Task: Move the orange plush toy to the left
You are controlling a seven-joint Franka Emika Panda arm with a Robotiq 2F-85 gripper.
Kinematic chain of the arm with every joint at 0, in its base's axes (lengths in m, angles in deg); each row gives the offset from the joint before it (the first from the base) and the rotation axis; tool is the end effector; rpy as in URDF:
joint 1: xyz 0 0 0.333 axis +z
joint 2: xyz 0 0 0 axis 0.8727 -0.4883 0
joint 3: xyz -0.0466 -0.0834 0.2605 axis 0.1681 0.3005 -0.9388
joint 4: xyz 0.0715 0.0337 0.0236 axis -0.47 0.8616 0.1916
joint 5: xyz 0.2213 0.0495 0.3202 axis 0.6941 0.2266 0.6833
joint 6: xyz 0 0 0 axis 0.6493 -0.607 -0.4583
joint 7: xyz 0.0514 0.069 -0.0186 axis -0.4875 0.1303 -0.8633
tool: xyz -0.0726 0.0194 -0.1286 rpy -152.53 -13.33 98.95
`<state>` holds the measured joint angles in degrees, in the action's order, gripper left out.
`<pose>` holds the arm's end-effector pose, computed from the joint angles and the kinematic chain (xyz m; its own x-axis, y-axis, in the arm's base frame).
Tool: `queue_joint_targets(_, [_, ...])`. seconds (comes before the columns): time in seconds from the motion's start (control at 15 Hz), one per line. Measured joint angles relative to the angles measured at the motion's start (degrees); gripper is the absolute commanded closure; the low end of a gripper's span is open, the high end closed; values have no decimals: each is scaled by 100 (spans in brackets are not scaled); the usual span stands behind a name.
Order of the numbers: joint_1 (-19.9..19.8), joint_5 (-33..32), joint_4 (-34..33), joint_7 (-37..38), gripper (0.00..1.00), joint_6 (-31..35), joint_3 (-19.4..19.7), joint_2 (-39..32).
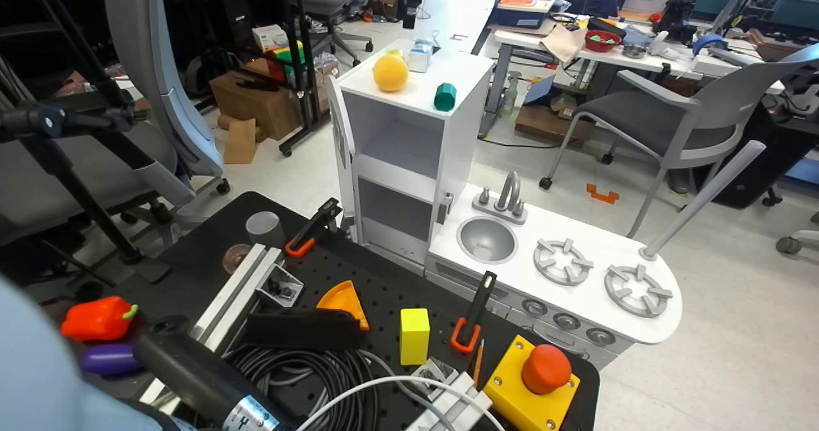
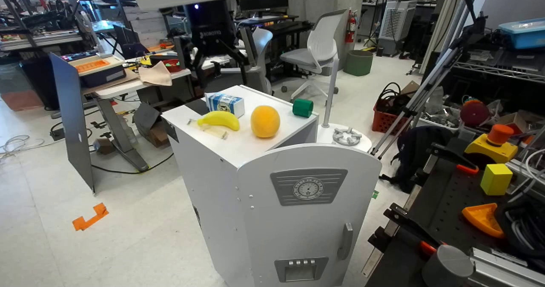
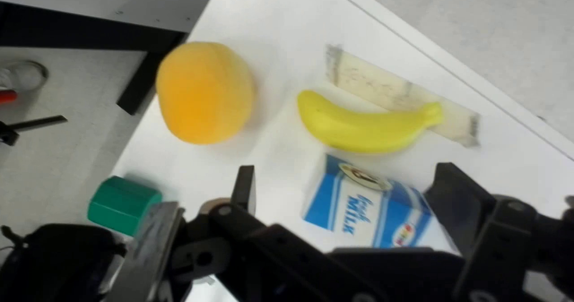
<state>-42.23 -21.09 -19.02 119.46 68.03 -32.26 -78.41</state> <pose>0.7018 0.2289 0.2495 0.6343 -0.7696 -0.0726 -0.7604 -0.6381 0.1211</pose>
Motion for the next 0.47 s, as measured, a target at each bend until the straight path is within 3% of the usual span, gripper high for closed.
queue_joint_targets(0.27, [37,-229,121,-204,0,1092,9,308])
queue_joint_targets(0.47, [35,-230,205,-230,0,1263,9,415])
